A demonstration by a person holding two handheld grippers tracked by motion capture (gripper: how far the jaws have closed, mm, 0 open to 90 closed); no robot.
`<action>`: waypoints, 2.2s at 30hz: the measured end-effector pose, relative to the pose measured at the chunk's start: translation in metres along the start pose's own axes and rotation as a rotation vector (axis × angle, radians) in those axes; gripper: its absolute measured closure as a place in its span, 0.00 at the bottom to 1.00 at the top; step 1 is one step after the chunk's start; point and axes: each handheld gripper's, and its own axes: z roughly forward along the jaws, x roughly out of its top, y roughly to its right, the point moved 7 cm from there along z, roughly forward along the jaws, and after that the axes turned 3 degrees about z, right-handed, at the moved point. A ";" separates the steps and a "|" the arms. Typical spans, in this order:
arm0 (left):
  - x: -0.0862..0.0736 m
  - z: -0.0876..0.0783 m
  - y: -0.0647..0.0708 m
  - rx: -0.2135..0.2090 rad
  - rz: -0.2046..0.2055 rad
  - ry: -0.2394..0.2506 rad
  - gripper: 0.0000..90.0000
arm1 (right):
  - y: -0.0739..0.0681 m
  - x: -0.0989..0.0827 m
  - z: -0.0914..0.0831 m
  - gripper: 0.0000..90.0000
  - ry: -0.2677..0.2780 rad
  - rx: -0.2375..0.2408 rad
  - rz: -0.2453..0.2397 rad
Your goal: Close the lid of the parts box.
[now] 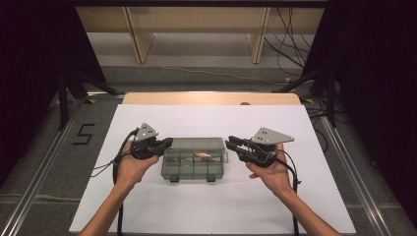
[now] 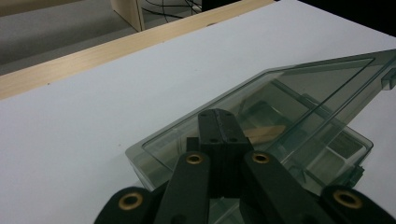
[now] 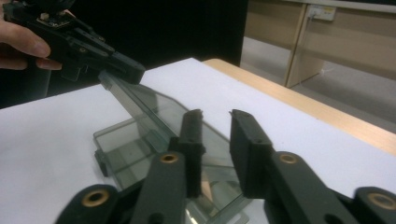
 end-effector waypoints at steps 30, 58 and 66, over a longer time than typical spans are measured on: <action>-0.026 -0.021 0.053 -0.068 -0.320 0.007 1.00 | -0.017 -0.042 0.019 1.00 -0.141 0.068 -0.061; -0.051 -0.018 0.065 -0.087 -0.293 -0.079 1.00 | -0.021 -0.068 0.029 1.00 -0.233 0.085 -0.072; -0.054 -0.015 0.067 -0.098 -0.279 -0.097 1.00 | -0.020 -0.072 0.031 1.00 -0.245 0.081 -0.075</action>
